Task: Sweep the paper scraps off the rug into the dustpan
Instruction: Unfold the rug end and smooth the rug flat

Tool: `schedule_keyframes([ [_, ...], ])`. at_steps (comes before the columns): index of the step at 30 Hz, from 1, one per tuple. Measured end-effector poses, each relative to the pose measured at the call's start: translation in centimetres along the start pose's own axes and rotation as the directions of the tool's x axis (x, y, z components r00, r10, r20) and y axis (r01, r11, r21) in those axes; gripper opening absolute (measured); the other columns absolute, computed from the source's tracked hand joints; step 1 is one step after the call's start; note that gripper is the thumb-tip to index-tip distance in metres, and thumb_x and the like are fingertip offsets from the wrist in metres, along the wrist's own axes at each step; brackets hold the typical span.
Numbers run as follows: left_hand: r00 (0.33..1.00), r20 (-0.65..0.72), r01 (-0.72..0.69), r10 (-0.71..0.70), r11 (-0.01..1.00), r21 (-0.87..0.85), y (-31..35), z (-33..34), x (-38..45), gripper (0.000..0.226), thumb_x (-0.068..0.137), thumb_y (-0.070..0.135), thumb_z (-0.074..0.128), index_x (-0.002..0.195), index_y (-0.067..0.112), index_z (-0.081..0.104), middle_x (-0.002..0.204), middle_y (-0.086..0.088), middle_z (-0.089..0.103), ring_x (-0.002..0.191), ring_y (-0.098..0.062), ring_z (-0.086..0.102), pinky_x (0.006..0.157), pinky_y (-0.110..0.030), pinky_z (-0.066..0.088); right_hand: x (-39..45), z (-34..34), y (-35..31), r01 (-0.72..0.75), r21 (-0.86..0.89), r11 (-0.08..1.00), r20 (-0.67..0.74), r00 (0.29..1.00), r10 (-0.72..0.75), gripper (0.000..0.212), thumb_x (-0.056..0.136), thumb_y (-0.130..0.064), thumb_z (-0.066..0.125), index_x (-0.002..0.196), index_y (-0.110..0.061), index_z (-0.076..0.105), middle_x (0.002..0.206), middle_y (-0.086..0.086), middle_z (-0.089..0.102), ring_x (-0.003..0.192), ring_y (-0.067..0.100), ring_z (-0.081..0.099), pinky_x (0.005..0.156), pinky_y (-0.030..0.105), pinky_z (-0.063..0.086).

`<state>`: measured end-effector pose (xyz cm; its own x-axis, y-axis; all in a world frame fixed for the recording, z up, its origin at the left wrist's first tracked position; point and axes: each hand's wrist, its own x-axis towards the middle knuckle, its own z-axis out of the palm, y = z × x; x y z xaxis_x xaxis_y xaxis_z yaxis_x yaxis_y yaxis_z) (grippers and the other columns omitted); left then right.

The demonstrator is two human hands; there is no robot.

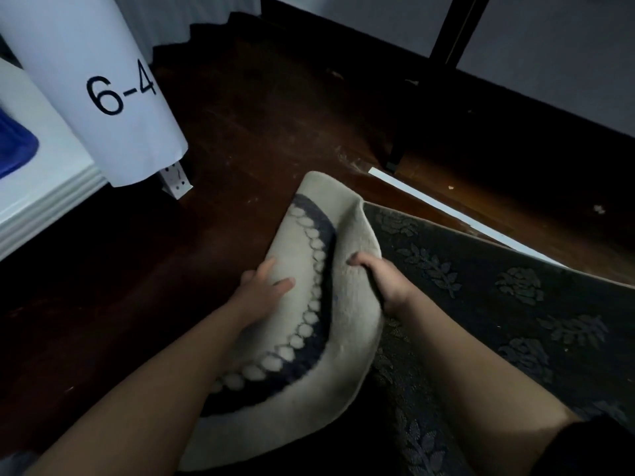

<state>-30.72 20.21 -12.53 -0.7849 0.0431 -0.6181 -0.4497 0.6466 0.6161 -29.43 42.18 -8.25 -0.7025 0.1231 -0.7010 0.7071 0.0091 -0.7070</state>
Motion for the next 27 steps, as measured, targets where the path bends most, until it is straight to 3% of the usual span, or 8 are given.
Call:
schedule_keyframes([
  [3,0.998,-0.045,0.045,-0.05,0.992,-0.119,-0.1,-2.6,0.3,0.098,0.069,0.068,0.057,0.151,0.029,0.023,0.154,-0.014,0.028,0.138,-0.031,0.034,0.115,-0.037,0.028,0.3,2.7,-2.3,0.114,0.081,0.99,0.0,0.993,-0.114,0.037,0.086,-0.022,0.059,0.116,-0.001,0.059,0.099,0.015,0.067,0.087,0.028,0.065,0.076,0.034,0.053],
  [7,0.988,-0.147,0.016,-0.038,0.989,-0.15,-1.4,-6.4,1.2,0.077,0.084,0.062,0.053,0.149,0.027,0.03,0.155,-0.012,0.029,0.141,-0.03,0.03,0.115,-0.035,0.023,1.6,8.1,-4.0,0.214,-0.152,0.965,-0.006,0.976,-0.218,0.036,0.088,-0.022,0.06,0.119,-0.002,0.056,0.11,0.012,0.066,0.091,0.025,0.063,0.079,0.032,0.052],
  [11,0.99,-0.142,-0.015,0.018,1.0,0.025,-1.7,-7.4,0.8,0.098,0.068,0.083,0.049,0.149,0.035,0.023,0.151,-0.009,0.036,0.135,-0.03,0.039,0.114,-0.043,0.03,3.8,11.6,-4.3,0.238,-0.446,0.863,0.064,0.97,-0.234,0.036,0.089,-0.031,0.058,0.116,-0.009,0.049,0.111,0.011,0.061,0.095,0.03,0.063,0.071,0.042,0.057],
  [13,0.986,-0.166,0.006,0.027,0.981,0.195,-2.0,-7.4,0.6,0.105,0.065,0.086,0.046,0.151,0.038,0.01,0.156,-0.008,0.023,0.14,-0.032,0.03,0.113,-0.05,0.028,5.7,12.7,-4.5,0.264,-0.531,0.805,0.062,0.96,-0.274,0.041,0.09,-0.041,0.053,0.118,-0.011,0.053,0.116,0.013,0.062,0.1,0.033,0.062,0.078,0.044,0.056],
  [19,0.868,-0.381,-0.013,0.319,0.781,0.625,-5.0,-9.0,2.6,0.073,0.088,0.054,0.048,0.15,0.042,0.011,0.159,-0.01,0.011,0.14,-0.035,0.027,0.111,-0.049,0.031,10.9,13.9,-2.9,0.234,-0.81,0.538,-0.01,0.911,-0.412,0.063,0.095,-0.055,0.034,0.144,-0.016,0.031,0.147,0.014,0.036,0.133,0.034,0.036,0.106,0.045,0.033],
  [22,0.85,-0.443,0.055,0.286,0.787,0.615,-5.6,-9.3,5.0,0.06,0.091,0.027,0.045,0.148,0.033,0.026,0.158,-0.008,0.018,0.14,-0.033,0.027,0.111,-0.05,0.03,13.1,13.3,-2.7,0.201,-0.912,0.358,0.031,0.903,-0.429,0.069,0.094,-0.047,0.045,0.15,-0.022,0.014,0.158,0.003,0.015,0.145,0.029,0.013,0.112,0.049,0.023],
  [25,0.784,-0.572,0.149,0.24,0.822,0.55,-5.6,-10.1,7.3,0.065,0.089,0.037,0.045,0.149,0.02,0.027,0.154,-0.009,0.028,0.139,-0.033,0.029,0.111,-0.052,0.027,15.7,12.7,-3.3,0.18,-0.952,0.249,0.063,0.908,-0.414,0.072,0.095,-0.045,0.046,0.152,-0.026,0.006,0.16,-0.002,0.001,0.147,0.028,-0.002,0.114,0.052,0.016],
  [27,0.753,-0.57,0.175,0.329,0.734,0.656,-6.1,-10.8,8.6,0.08,0.084,0.039,0.052,0.152,0.015,0.017,0.155,-0.014,0.025,0.14,-0.034,0.027,0.111,-0.055,0.023,17.4,12.7,-3.8,0.167,-0.962,0.217,0.067,0.913,-0.403,0.071,0.095,-0.049,0.042,0.152,-0.027,0.005,0.16,-0.002,-0.002,0.147,0.03,-0.005,0.114,0.053,0.014],
])
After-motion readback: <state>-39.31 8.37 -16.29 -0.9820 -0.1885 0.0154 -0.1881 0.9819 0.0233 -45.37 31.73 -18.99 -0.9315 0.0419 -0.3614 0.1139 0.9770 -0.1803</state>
